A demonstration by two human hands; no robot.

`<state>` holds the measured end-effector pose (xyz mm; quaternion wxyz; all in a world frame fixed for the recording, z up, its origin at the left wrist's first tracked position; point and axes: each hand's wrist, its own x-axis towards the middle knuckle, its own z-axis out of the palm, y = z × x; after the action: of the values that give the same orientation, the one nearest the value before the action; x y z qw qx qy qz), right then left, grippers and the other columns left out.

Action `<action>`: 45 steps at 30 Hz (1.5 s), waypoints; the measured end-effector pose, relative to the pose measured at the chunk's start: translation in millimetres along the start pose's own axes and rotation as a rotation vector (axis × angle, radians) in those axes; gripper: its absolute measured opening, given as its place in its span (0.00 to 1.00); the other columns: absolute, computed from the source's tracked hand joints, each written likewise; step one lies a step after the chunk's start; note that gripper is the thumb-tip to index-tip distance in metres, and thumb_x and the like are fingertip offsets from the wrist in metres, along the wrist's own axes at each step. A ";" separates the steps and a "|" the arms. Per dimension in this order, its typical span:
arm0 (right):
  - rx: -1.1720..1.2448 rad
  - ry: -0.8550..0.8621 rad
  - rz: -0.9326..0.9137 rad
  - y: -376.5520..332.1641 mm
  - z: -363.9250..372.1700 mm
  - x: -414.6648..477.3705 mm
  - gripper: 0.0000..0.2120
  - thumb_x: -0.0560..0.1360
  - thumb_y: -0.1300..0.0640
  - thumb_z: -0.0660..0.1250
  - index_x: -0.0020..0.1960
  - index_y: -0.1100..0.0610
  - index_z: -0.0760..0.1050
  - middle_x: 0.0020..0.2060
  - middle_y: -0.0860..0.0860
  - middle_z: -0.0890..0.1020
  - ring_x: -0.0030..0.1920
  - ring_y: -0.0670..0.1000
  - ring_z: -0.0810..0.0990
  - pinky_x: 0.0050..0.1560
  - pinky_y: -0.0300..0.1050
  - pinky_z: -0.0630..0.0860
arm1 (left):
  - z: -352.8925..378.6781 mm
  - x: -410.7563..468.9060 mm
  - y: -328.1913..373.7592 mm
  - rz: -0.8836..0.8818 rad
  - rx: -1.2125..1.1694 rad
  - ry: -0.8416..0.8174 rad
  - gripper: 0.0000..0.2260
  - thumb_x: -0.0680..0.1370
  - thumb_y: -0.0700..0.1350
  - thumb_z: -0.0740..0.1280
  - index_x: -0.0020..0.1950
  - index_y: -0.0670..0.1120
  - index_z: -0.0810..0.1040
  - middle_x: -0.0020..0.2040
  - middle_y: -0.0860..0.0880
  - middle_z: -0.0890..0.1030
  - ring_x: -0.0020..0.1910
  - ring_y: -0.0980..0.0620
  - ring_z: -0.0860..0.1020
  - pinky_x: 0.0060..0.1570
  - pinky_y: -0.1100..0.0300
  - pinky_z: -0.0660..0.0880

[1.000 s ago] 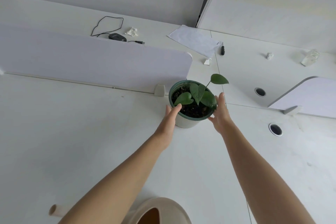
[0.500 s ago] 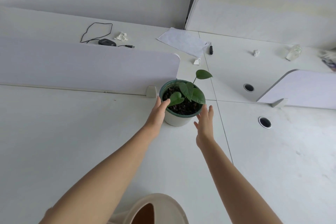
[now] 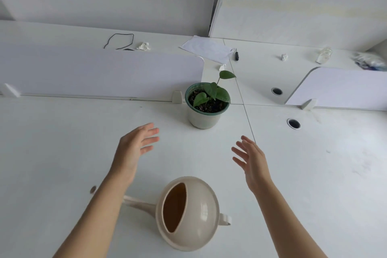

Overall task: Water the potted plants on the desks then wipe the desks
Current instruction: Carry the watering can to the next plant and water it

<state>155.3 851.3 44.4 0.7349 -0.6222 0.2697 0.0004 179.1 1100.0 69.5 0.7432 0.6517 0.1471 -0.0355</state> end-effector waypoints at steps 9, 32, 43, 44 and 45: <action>-0.205 -0.018 -0.147 25.3 -31.5 -86.1 0.11 0.77 0.64 0.59 0.46 0.52 0.77 0.48 0.49 0.82 0.54 0.50 0.79 0.53 0.47 0.74 | -78.0 -89.5 -41.8 0.139 -0.124 0.308 0.12 0.78 0.38 0.56 0.43 0.45 0.78 0.32 0.55 0.84 0.31 0.59 0.81 0.35 0.71 0.74; -0.484 -0.176 0.009 96.6 -13.6 -124.0 0.13 0.79 0.44 0.48 0.56 0.45 0.68 0.58 0.45 0.70 0.63 0.45 0.65 0.63 0.45 0.63 | -62.6 -67.5 -109.9 -0.287 -0.317 0.089 0.03 0.79 0.46 0.58 0.49 0.49 0.70 0.47 0.45 0.77 0.47 0.49 0.75 0.45 0.57 0.70; -0.569 -0.231 0.022 97.0 -14.2 -97.5 0.25 0.69 0.34 0.59 0.43 0.57 0.66 0.41 0.52 0.68 0.41 0.49 0.66 0.41 0.41 0.64 | -62.0 -74.7 -118.7 -0.288 -0.339 0.090 0.05 0.79 0.45 0.58 0.44 0.49 0.72 0.44 0.47 0.75 0.43 0.51 0.74 0.47 0.56 0.68; -0.568 -0.235 0.022 96.4 -14.5 -97.2 0.28 0.64 0.31 0.59 0.42 0.57 0.66 0.41 0.52 0.68 0.41 0.49 0.66 0.41 0.42 0.63 | -61.7 -76.3 -118.6 -0.286 -0.349 0.094 0.05 0.79 0.45 0.58 0.44 0.48 0.71 0.43 0.47 0.75 0.43 0.51 0.74 0.46 0.57 0.68; -0.556 -0.239 0.023 95.4 -14.1 -97.5 0.30 0.60 0.30 0.59 0.42 0.57 0.66 0.40 0.52 0.67 0.41 0.49 0.66 0.41 0.42 0.64 | -61.8 -77.8 -119.0 -0.281 -0.355 0.099 0.05 0.79 0.45 0.58 0.45 0.48 0.71 0.43 0.47 0.75 0.43 0.51 0.74 0.46 0.57 0.68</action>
<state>34.3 892.6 -5.2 0.5628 -0.7921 0.1781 0.1557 65.1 1132.1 -30.6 0.8259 0.4847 0.2766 -0.0803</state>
